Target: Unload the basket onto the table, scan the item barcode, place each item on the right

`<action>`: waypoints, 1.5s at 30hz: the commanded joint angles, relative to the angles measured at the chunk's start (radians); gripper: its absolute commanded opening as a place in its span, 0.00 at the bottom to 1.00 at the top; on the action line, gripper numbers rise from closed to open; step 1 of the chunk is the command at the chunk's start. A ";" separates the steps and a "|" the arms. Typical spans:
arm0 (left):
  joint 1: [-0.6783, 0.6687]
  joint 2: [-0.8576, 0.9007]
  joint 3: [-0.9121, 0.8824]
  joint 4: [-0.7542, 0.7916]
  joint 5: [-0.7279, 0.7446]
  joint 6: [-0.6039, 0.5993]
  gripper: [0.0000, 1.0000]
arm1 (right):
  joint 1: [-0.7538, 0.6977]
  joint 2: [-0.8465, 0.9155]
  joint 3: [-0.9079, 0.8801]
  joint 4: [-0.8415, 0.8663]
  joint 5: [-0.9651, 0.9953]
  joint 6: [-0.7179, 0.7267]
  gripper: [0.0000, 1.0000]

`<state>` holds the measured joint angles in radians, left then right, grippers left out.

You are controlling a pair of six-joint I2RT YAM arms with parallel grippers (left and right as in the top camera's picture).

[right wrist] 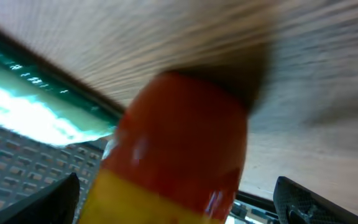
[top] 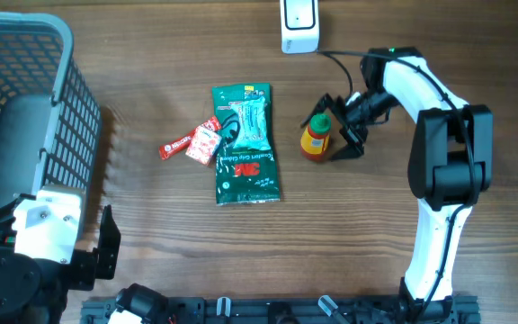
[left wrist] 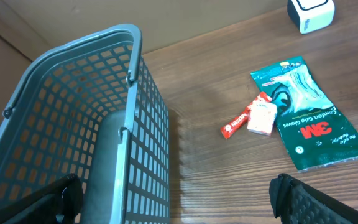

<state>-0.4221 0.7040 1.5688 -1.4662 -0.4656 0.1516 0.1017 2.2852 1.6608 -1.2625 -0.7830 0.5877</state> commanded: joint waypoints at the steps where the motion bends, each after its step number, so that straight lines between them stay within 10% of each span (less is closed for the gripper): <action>1: 0.008 0.005 0.002 0.002 0.009 -0.009 1.00 | -0.002 0.017 -0.079 0.033 -0.024 -0.012 0.95; 45: 0.008 0.005 0.002 0.002 0.009 -0.009 1.00 | 0.002 0.017 -0.118 -0.123 -0.229 0.074 0.50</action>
<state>-0.4221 0.7040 1.5688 -1.4662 -0.4656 0.1516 0.1024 2.2803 1.5497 -1.3502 -0.9684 0.6140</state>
